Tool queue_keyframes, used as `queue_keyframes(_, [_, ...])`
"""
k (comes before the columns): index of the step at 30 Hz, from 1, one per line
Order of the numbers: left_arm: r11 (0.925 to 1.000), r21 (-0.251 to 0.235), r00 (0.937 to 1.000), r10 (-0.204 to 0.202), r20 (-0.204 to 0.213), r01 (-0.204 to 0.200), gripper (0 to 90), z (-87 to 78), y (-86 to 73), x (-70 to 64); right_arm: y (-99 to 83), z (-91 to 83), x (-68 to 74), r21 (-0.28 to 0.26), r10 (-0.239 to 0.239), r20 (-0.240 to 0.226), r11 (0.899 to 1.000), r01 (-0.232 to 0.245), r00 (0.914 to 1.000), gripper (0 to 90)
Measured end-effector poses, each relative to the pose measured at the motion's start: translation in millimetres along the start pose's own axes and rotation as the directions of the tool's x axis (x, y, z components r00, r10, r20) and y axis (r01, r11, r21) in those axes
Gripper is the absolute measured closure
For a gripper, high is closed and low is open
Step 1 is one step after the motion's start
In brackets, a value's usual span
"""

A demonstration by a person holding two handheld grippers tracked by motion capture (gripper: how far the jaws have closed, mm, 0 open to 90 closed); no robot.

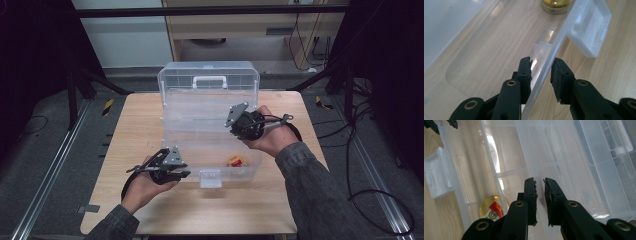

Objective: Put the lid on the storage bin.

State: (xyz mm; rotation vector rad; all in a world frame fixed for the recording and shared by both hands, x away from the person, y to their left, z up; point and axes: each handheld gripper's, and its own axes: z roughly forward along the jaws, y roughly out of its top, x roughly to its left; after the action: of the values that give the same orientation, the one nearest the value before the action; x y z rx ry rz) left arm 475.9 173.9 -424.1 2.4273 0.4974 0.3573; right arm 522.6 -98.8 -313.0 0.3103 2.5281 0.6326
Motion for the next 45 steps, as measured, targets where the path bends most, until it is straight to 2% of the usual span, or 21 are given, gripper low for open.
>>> queue_keyframes(45, [0.9997,-0.017,0.9998,-0.018,-0.004,0.018,68.0,-1.6,-3.3,-0.3,-6.0,-2.0,14.6,-0.002,-0.005,-0.008,1.0,0.005,1.0,79.1])
